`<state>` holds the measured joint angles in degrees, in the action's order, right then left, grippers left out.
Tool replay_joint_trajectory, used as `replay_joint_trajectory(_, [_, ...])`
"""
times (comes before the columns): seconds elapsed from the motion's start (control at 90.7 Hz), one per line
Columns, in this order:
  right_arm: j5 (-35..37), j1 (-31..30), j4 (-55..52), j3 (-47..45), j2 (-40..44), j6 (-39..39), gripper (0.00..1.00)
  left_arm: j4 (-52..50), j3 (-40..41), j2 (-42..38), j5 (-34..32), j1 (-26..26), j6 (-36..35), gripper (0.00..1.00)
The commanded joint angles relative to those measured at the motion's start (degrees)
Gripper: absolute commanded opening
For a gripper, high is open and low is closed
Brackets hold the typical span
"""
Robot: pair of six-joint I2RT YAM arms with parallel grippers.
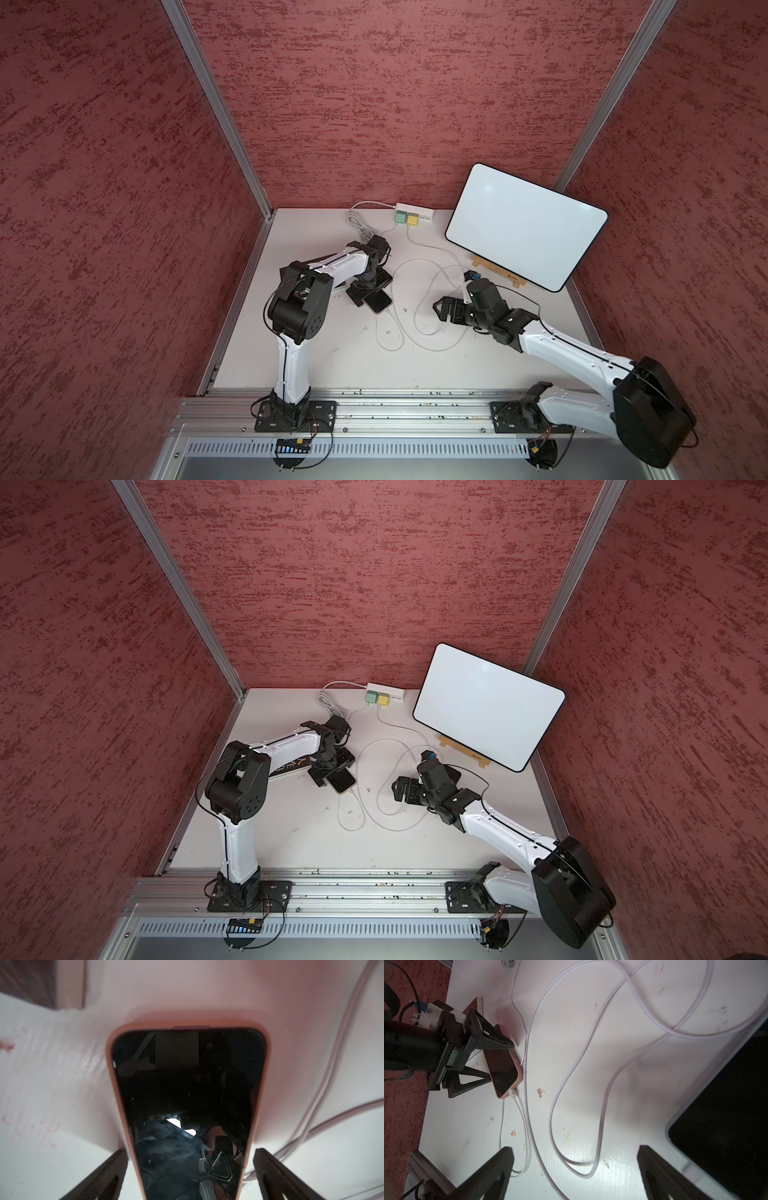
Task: Unplug the charging cable from the phone
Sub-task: Pick up the phone at the center of the board.
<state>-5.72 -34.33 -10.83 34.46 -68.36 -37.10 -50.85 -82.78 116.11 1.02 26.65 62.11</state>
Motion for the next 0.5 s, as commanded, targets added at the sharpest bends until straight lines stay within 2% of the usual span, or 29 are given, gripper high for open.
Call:
replay_joint_trajectory(0.0, [1.29, -0.73, 1.03, -0.78, 0.68, -0.34, 0.99, -2.49, -2.47, 2.64, -1.18, 0.41, 0.08, 1.0])
replay_joint_trajectory(0.121, [1.54, -0.72, 1.16, -0.94, 0.73, -0.43, 0.99, -3.52, -4.29, 4.21, -1.47, 0.66, -0.54, 1.0])
replay_joint_trajectory(0.364, [2.33, -0.69, 0.34, -0.97, 1.77, -0.03, 0.99, -1.18, -3.11, 3.97, -1.34, 0.59, -0.64, 0.62])
replay_joint_trajectory(0.485, [2.45, -0.73, 0.37, -1.06, 1.77, -0.06, 0.99, -0.68, -2.78, 3.54, -1.41, 0.45, -1.11, 0.55])
